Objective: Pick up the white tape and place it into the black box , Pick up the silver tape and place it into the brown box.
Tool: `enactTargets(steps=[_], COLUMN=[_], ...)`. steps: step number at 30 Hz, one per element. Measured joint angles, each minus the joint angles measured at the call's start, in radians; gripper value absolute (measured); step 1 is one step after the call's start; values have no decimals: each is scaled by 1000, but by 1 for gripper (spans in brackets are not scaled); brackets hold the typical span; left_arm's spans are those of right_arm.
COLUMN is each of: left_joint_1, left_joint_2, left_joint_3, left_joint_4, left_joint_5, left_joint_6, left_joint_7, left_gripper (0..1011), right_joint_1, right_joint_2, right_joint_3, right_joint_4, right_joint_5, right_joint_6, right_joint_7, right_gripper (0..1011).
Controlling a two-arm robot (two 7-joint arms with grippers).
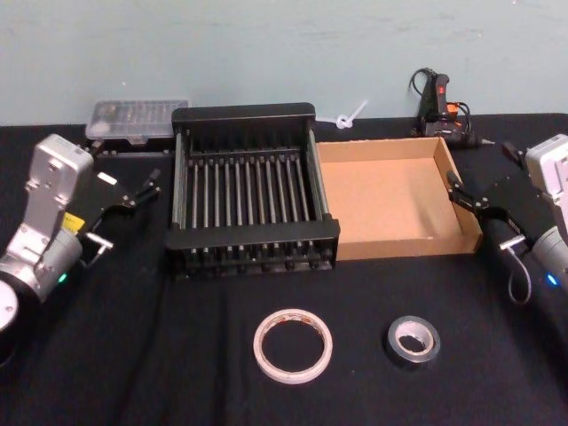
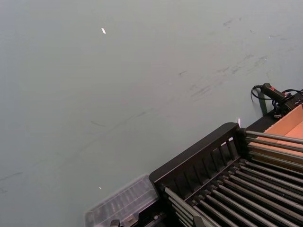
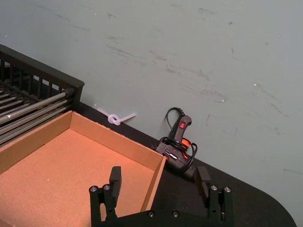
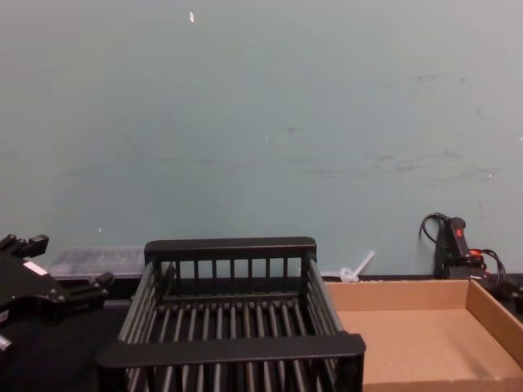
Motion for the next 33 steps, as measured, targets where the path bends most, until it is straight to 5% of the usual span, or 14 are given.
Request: enactTargets(steps=[33], left_joint_1=[0], left_joint_2=[0], left_joint_3=[0], left_joint_4=[0], left_joint_5=[0], left_joint_6=[0], left_joint_7=[0], left_gripper=[1001], right_joint_1=[0], right_joint_2=[0], right_joint_3=[0], right_joint_4=[0], right_joint_5=[0], right_joint_6=[0], right_joint_7=[0], right_gripper=[1000])
